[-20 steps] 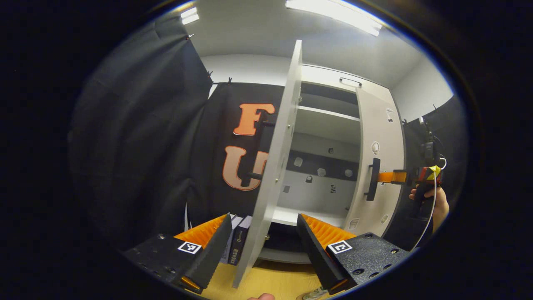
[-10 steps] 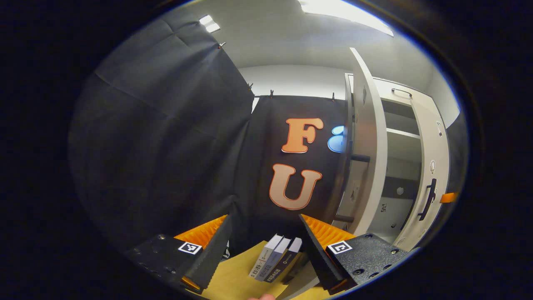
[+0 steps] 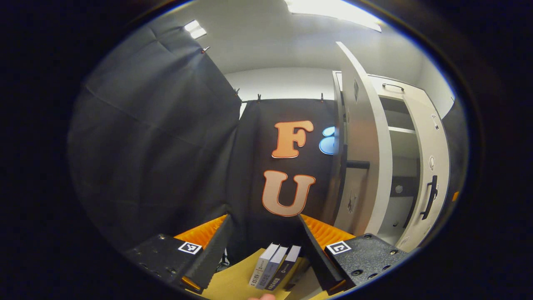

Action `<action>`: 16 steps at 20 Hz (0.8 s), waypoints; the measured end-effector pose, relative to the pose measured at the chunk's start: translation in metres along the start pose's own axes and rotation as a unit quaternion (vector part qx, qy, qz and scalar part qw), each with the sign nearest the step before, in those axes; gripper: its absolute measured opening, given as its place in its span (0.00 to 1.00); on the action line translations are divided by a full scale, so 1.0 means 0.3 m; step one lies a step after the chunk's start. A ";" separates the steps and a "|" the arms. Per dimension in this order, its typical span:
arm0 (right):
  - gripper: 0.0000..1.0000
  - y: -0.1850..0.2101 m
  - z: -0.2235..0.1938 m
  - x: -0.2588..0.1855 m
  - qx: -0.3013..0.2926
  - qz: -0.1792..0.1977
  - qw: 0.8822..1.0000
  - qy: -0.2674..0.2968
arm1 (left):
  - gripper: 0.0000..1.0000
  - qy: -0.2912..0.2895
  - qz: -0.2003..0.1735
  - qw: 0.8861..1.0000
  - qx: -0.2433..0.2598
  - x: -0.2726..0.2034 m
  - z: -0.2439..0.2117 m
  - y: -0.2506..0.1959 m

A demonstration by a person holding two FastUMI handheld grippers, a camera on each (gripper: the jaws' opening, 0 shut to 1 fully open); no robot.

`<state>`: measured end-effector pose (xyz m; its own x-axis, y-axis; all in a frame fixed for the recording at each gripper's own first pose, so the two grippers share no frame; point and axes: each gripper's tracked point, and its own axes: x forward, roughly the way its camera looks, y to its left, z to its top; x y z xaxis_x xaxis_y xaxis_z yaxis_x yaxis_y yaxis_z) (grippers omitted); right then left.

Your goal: Grasp the bottle in the cabinet with the left hand and place it on the coaster, then close the right door with the right hand and the left door with the left hand.

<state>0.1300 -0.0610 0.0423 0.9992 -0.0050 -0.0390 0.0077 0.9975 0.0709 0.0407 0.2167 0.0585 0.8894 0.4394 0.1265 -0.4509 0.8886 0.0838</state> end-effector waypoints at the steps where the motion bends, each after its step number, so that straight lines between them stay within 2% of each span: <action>1: 0.98 -0.008 0.000 -0.009 0.002 -0.003 1.000 -0.001 | 0.93 0.002 -0.012 1.000 0.005 -0.001 0.000 -0.019; 6: 0.98 -0.031 0.018 -0.047 0.001 -0.010 1.000 -0.010 | 0.92 -0.004 -0.037 0.998 0.042 -0.035 0.014 -0.097; 8: 0.98 -0.040 0.021 -0.062 -0.004 -0.013 1.000 -0.010 | 0.92 -0.001 -0.049 0.998 0.039 -0.046 0.014 -0.136; 12: 0.98 -0.057 0.023 -0.091 -0.003 -0.018 1.000 -0.010 | 0.93 0.014 -0.099 0.995 0.017 -0.074 -0.007 -0.264; 16: 0.98 -0.094 0.008 -0.126 -0.002 -0.032 0.999 -0.006 | 0.92 0.014 -0.145 0.989 0.028 -0.084 -0.018 -0.398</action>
<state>0.0920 -0.0890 0.0444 0.9970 -0.0704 -0.0312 0.0723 0.9953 0.0645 0.0725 0.1002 0.0398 0.9833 0.1712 0.0616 -0.1793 0.9696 0.1666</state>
